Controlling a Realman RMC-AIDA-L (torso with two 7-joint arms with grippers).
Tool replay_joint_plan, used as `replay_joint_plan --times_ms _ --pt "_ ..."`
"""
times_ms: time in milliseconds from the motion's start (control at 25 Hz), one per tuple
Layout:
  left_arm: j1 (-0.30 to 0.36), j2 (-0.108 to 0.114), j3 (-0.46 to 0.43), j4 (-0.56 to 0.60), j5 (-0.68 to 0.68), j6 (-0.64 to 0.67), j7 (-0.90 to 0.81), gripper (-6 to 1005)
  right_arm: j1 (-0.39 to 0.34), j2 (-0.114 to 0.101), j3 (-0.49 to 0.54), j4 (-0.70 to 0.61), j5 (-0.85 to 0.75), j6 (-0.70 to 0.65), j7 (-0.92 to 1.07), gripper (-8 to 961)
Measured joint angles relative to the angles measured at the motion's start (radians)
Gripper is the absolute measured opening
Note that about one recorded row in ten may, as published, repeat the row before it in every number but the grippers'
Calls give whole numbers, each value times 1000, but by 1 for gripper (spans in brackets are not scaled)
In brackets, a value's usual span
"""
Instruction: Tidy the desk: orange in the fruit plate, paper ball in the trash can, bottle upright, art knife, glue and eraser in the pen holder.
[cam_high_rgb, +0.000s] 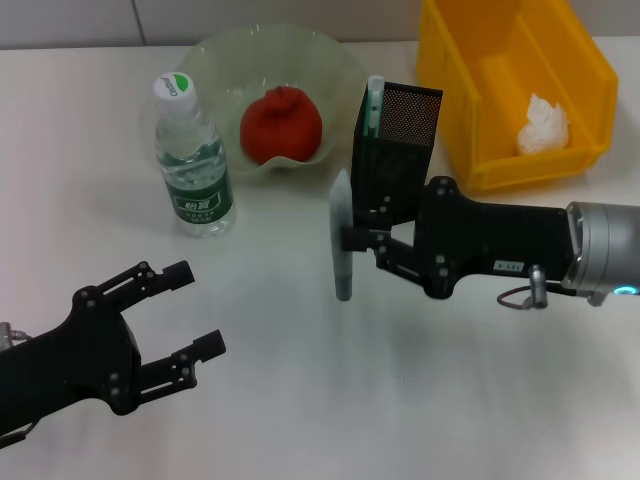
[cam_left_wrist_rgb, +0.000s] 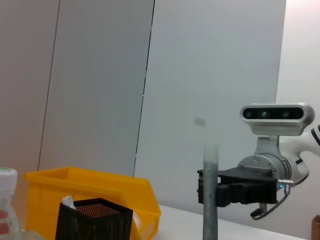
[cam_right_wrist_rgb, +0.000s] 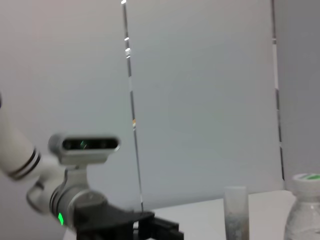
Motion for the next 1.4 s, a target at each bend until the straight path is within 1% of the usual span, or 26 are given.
replay_joint_plan --times_ms 40,80,120,160,200,240,280,400,440,480,640,920,1080,1120,1200,1240,1280,1320,1400 --pt "0 0 0 -1 0 6 0 801 -2 -2 4 0 9 -2 109 126" --pt "0 0 0 -1 0 6 0 801 -2 -2 4 0 9 -2 109 126" --pt "-1 0 0 -1 0 9 -1 801 -3 -4 6 -4 11 -5 241 126" --pt "-2 0 0 -2 0 16 -6 801 -3 -4 6 -4 11 -5 241 126" --pt "-2 0 0 -2 0 18 -8 801 -3 -5 6 -6 11 -8 306 126" --pt "-3 0 0 -3 0 21 -11 801 -9 -8 9 -7 13 -7 414 126" --pt "-4 0 0 -3 0 23 -13 801 -9 -8 9 -7 13 -7 414 126" --pt "-4 0 0 -3 -3 29 -14 801 -22 -15 15 -8 18 0 575 126" --pt "-3 0 0 -4 -5 32 -14 801 -26 -22 16 -9 20 3 672 126" --pt "-3 0 0 -6 -6 34 -14 801 -26 -22 16 -9 20 3 672 126" --pt "-4 1 0 -12 -7 46 -14 801 -27 -35 18 -10 20 11 835 125" --pt "-8 0 0 -13 -7 49 -14 801 -19 -35 19 -10 15 16 856 125" --pt "-7 0 0 -14 -8 50 -14 801 -18 -34 23 -9 16 57 867 125" --pt "-7 -1 0 -14 -9 51 -14 801 -18 -32 34 -9 19 89 882 125" --pt "-6 -1 0 -16 -9 51 -14 801 -17 -32 43 -9 19 101 889 125" --pt "-6 -2 0 -24 -9 53 -14 801 -15 -31 70 -9 20 126 903 125" --pt "-6 -2 0 -24 -9 53 -14 801 -15 -31 70 -9 20 126 903 125" --pt "-5 -1 0 -27 -9 55 -14 801 -11 -31 108 -9 20 139 910 125" --pt "-3 -1 0 -28 -9 57 -14 801 -8 -31 126 -8 20 146 914 125"
